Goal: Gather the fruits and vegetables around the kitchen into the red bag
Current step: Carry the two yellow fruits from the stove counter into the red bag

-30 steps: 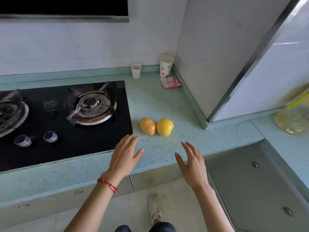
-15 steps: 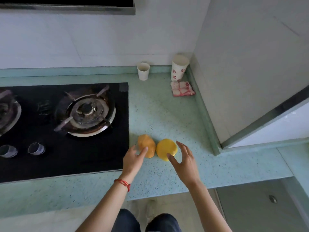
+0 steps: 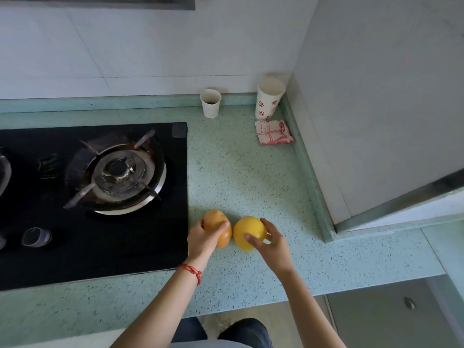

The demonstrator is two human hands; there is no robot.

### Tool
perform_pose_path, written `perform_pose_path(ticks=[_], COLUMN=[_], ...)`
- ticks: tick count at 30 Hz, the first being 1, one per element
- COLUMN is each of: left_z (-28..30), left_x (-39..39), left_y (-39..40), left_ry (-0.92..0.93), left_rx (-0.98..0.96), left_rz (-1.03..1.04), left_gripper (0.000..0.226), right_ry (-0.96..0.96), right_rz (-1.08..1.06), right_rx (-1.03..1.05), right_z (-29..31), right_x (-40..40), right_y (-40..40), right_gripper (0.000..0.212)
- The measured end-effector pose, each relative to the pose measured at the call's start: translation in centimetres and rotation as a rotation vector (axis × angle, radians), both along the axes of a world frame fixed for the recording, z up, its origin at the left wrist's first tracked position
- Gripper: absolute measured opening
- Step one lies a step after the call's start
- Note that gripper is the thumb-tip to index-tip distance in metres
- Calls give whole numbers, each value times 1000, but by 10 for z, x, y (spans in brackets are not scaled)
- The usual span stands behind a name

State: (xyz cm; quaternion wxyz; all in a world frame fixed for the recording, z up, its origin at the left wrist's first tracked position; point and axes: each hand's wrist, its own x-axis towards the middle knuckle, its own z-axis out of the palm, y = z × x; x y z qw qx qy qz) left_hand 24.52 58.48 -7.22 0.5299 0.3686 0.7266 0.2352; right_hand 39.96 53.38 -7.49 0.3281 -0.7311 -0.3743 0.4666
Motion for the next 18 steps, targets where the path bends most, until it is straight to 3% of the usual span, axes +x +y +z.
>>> perform_pose_path(ticks=[8,13,18], left_z=[-2,0,9], left_x=[-10,-27,-44], left_y=[-7,-17,-33], left_ry=[-123,-179,-227], left_rx=[-10,19,76], left_rz=[38,83,153], left_gripper=[51,42,54], right_ry=[119,194,288], right_rz=[-113,-130,-101], right_rx=[16,40,70], right_z=[-3,0,5], right_x=[5,5,-5], right_y=[-1,-5,-7], right_gripper=[61,55,51])
